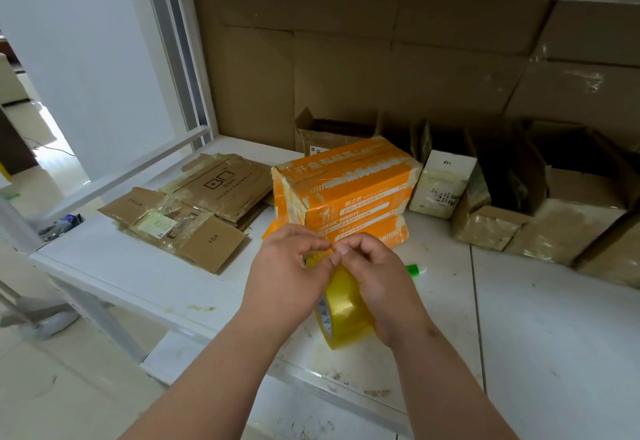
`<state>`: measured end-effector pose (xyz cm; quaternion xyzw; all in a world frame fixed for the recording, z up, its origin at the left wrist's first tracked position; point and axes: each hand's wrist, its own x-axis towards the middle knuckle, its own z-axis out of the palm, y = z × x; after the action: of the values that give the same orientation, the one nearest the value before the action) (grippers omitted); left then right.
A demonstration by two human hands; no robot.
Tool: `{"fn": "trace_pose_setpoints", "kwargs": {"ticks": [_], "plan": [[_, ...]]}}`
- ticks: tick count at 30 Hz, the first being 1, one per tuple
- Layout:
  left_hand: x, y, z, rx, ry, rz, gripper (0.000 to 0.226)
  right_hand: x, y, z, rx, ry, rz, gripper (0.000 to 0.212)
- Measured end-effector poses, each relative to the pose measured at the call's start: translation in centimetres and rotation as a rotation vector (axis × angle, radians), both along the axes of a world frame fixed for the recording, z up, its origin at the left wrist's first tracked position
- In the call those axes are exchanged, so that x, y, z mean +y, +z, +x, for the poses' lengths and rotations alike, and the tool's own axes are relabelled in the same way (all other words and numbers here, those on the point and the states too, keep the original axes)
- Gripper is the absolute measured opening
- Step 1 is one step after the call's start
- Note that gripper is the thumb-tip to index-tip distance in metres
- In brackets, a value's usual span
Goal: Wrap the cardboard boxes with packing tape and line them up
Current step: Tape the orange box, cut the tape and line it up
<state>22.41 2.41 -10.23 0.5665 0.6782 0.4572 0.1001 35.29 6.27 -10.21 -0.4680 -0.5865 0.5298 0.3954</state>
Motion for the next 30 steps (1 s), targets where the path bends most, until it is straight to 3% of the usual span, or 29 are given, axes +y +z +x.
{"fn": "trace_pose_setpoints", "kwargs": {"ticks": [9, 14, 17, 19, 20, 22, 26, 28, 30], "plan": [[-0.8, 0.8, 0.9, 0.050, 0.034, -0.025, 0.003, -1.1, 0.2, 0.6, -0.128, -0.010, 0.112, 0.019], [-0.6, 1.1, 1.5, 0.015, 0.082, -0.075, 0.016, -1.9, 0.5, 0.4, -0.219, -0.034, 0.188, 0.009], [-0.6, 0.9, 1.6, 0.062, 0.114, -0.076, 0.019, -2.3, 0.7, 0.8, -0.193, -0.006, 0.098, 0.044], [-0.6, 0.8, 1.2, 0.003, 0.151, -0.056, 0.019, -2.3, 1.0, 1.7, -0.179, 0.051, -0.003, 0.072], [-0.6, 0.8, 1.1, -0.030, 0.168, -0.052, 0.019, -2.4, 1.1, 2.1, -0.193, 0.092, -0.027, 0.076], [-0.5, 0.8, 1.3, -0.124, 0.181, -0.069, 0.021, -2.6, 1.2, 2.7, -0.186, 0.167, -0.046, 0.067], [-0.2, 1.1, 2.4, -0.497, 0.099, -0.091, 0.022, -2.4, 1.3, 4.2, -0.260, 0.138, 0.102, 0.048], [-0.1, 0.9, 3.1, -0.504, 0.040, -0.091, 0.020, -2.4, 1.8, 5.1, -0.401, 0.075, 0.186, 0.047], [-0.1, 0.6, 4.1, -0.313, -0.024, -0.094, 0.012, -2.5, 2.1, 6.0, -0.576, 0.036, 0.291, 0.052]]}}
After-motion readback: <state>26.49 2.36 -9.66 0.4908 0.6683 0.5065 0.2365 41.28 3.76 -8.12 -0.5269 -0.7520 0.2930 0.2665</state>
